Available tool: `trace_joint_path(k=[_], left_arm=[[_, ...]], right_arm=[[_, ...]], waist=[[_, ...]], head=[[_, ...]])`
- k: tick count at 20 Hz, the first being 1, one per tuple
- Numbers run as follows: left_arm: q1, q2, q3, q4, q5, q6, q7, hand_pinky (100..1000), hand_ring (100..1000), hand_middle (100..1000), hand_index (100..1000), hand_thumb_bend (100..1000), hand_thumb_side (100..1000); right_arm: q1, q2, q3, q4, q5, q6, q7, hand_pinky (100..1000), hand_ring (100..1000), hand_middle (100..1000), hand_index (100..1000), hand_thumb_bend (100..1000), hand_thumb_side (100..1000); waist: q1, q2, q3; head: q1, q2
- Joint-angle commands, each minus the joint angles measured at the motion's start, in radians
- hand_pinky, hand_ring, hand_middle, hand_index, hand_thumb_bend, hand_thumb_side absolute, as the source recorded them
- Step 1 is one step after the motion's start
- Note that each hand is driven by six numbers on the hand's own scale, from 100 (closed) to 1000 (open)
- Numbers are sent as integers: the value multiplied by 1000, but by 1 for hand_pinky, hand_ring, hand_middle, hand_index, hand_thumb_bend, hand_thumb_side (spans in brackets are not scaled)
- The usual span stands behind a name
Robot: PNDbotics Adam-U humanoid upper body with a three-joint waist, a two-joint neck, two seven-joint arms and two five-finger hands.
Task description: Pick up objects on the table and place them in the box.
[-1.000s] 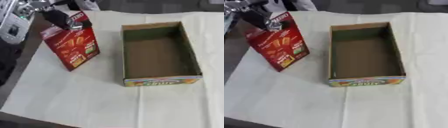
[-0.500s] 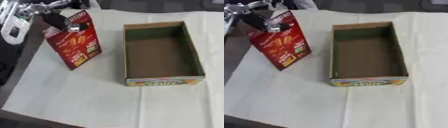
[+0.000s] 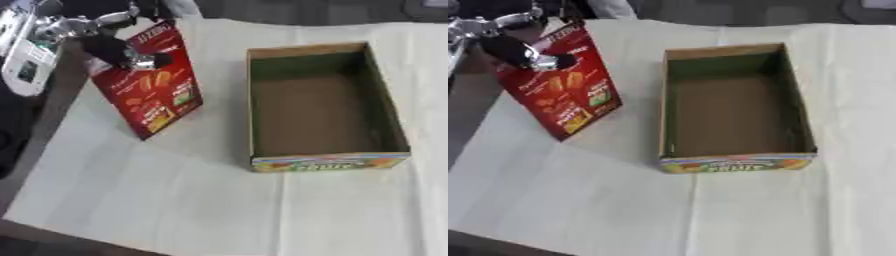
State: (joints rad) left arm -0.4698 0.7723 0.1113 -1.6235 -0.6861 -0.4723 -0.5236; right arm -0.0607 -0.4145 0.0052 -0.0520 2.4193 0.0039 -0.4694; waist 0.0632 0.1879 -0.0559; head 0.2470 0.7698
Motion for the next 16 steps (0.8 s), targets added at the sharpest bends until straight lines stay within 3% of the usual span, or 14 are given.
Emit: trace_joint_path(k=[1,6,7,10,13,16], left_arm=[[-18,21,24,3,-1,7,7,493,725,789,837,314,936],[-50,14,53,-3,60,96,112,407,676,770,851,337,856],[-55,13,56,-9,62,123,131,365,657,757,841,385,817],[-68,-7,69,-46,34,201,168,302,613,709,813,364,854],[-75,-32,69,-83,12,243,163,251,594,685,800,331,886],[-84,-54,85,-104,-28,275,137,167,518,607,736,396,891]], right_arm=[[15,-18,-3,0,-4,4,0,453,564,639,749,100,1000],[22,-18,-3,-3,-7,5,1,454,564,640,750,100,1000],[24,-18,-3,-3,-7,5,1,454,564,639,750,100,1000],[27,-17,-3,-2,-9,6,2,454,564,639,750,100,1000],[28,-16,-3,-2,-9,6,2,454,564,640,750,100,1000],[30,-16,-3,-2,-11,6,3,455,564,640,750,100,1000]], waist=[[-1,-7,-1],[1,-11,-2],[1,-12,-1],[1,-15,0],[0,-16,-2],[-1,-17,-2]], head=[[4,0],[-3,0],[-3,0],[-4,0],[-3,0],[-2,0]])
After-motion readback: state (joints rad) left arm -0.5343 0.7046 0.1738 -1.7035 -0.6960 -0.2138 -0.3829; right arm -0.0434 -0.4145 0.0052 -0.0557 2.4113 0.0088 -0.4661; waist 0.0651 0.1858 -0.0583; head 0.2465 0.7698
